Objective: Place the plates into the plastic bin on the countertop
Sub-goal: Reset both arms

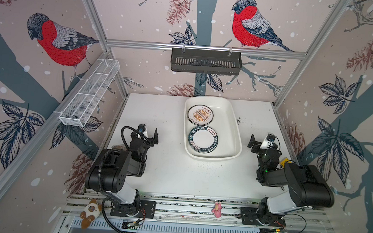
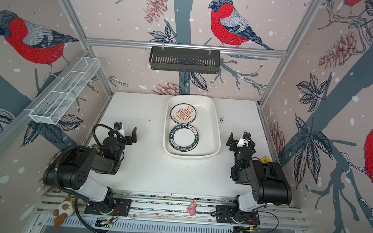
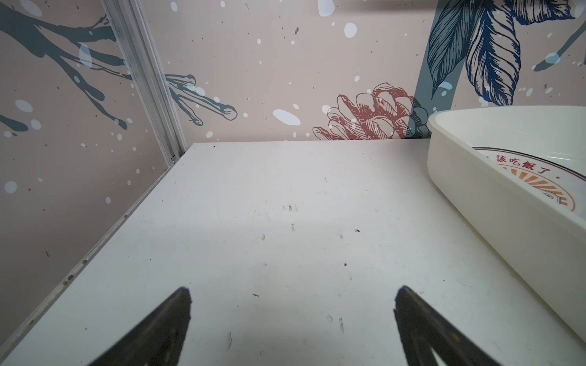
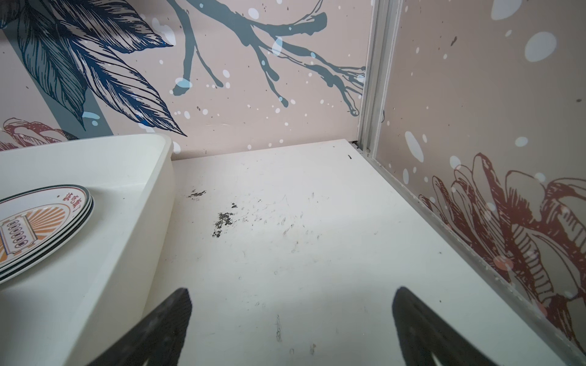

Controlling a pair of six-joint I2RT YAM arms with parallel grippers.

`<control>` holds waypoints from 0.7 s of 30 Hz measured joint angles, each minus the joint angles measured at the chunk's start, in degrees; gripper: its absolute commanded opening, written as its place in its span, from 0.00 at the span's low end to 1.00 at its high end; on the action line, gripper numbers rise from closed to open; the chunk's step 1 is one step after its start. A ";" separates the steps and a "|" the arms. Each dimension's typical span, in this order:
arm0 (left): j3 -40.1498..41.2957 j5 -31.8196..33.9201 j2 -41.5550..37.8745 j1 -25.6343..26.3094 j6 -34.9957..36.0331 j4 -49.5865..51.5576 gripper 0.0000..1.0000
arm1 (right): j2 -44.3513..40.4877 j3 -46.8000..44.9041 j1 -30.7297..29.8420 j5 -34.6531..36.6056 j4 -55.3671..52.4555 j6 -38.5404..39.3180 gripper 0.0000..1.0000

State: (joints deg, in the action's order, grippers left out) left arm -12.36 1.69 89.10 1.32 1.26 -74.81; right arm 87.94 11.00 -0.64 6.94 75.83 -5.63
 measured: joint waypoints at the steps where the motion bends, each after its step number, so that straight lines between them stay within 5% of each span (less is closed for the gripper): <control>1: 0.00 0.00 0.00 0.00 0.00 0.04 0.99 | 0.00 0.04 -0.02 0.13 -0.17 0.02 1.00; 21: 0.00 0.00 0.00 0.00 0.00 0.07 0.99 | 0.11 0.07 -0.04 0.74 -0.35 0.94 1.00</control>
State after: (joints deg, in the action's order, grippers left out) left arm -12.36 1.69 89.10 1.32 1.26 -74.74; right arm 88.05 11.07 -0.69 7.68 75.48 -4.69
